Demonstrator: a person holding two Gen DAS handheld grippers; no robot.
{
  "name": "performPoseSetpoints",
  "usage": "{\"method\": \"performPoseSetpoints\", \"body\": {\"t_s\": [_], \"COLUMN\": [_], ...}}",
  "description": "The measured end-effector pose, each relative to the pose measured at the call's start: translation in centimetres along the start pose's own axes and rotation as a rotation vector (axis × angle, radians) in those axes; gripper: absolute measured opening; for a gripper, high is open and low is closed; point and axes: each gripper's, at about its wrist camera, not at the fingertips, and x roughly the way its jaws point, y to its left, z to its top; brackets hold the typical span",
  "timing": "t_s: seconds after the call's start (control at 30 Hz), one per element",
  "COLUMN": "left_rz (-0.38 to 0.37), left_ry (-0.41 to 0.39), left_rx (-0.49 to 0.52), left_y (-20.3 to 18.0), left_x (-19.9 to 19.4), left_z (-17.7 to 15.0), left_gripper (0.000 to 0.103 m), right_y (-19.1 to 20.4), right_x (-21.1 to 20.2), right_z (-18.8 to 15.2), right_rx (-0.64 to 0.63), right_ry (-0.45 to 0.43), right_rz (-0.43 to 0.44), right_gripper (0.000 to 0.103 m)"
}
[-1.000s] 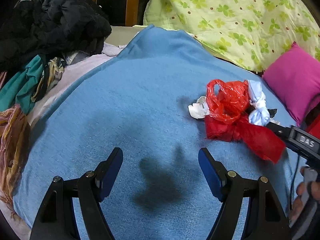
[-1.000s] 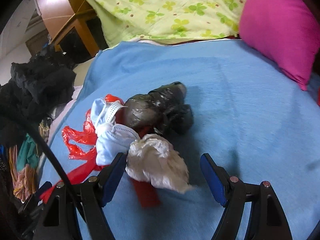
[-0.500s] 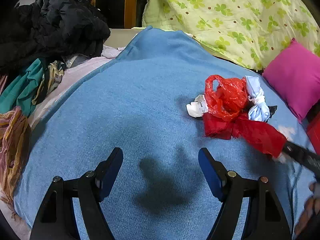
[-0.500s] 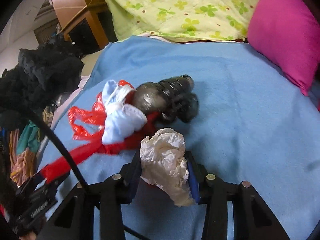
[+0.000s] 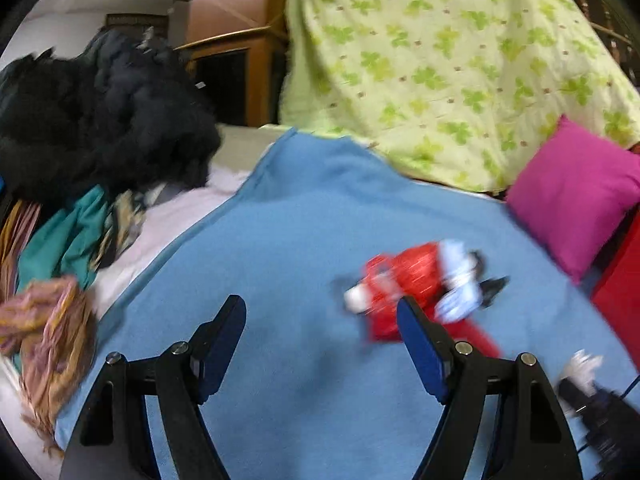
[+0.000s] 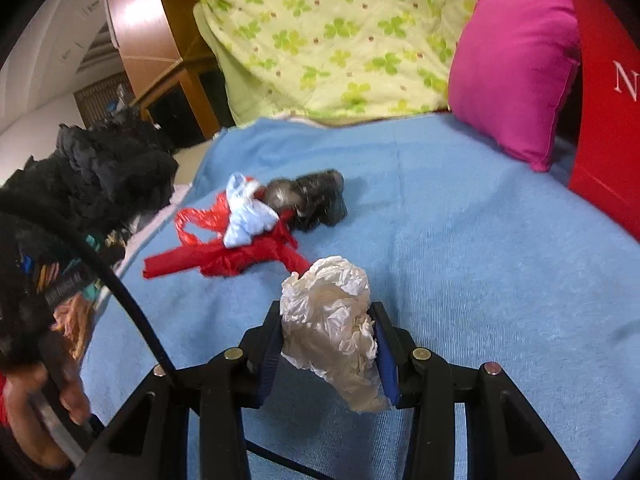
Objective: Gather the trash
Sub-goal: 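Grasp the blue face mask with the left gripper while the right holds the tissue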
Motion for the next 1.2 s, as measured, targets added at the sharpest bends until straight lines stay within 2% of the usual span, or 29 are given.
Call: {"method": "performPoseSetpoints", "body": {"t_s": [0.13,0.27,0.37,0.5,0.57,0.63,0.7,0.73,0.77,0.87,0.97,1.2], "left_rz": [-0.076,-0.081,-0.044,-0.007,-0.002,0.004,0.002,-0.009,-0.024,-0.077,-0.093,-0.077], "left_ry": [0.031,0.086,0.120,0.162,0.174,0.193,0.226,0.238,0.249,0.256,0.240,0.190], "left_rx": [0.025,0.053,0.095,0.125,0.136,0.151,0.153,0.151,0.151,0.137,0.129,0.072], "left_y": [-4.2,-8.3,-10.6,-12.1,-12.4,-12.4,-12.0,-11.8,-11.5,-10.4,-8.4,-1.5], "left_x": [1.3,4.5,6.9,9.6,10.3,10.9,11.9,12.1,12.3,11.7,9.6,4.9], "left_z": [2.2,2.5,1.7,1.1,0.9,0.8,0.6,0.6,0.6,0.7,0.9,1.8], "left_gripper": [0.078,0.078,0.078,0.078,0.071,0.064,0.050,0.038,0.032,0.028,0.028,0.028], "right_y": [-0.9,-2.9,-4.5,-5.3,-5.1,-5.1,-5.2,-5.2,-5.2,-4.9,-4.6,-3.8], "right_x": [-0.9,-3.1,-3.9,-3.7,-3.5,-3.5,-3.6,-3.5,-3.4,-3.2,-2.9,-2.7], "right_z": [0.2,1.0,1.2,1.3,1.2,1.3,1.2,1.2,1.2,1.2,1.1,0.8], "right_rx": [0.042,0.104,0.167,0.225,0.227,0.227,0.233,0.238,0.240,0.232,0.223,0.189], "right_ry": [-0.047,-0.128,-0.156,-0.150,-0.142,-0.147,-0.149,-0.148,-0.145,-0.139,-0.134,-0.129], "right_rz": [0.006,-0.028,-0.023,0.059,0.077,0.088,0.092,0.097,0.096,0.094,0.082,0.052], "right_gripper": [0.044,0.044,0.044,0.044,0.044,0.044,0.044,0.044,0.044,0.044,0.044,0.044]}}
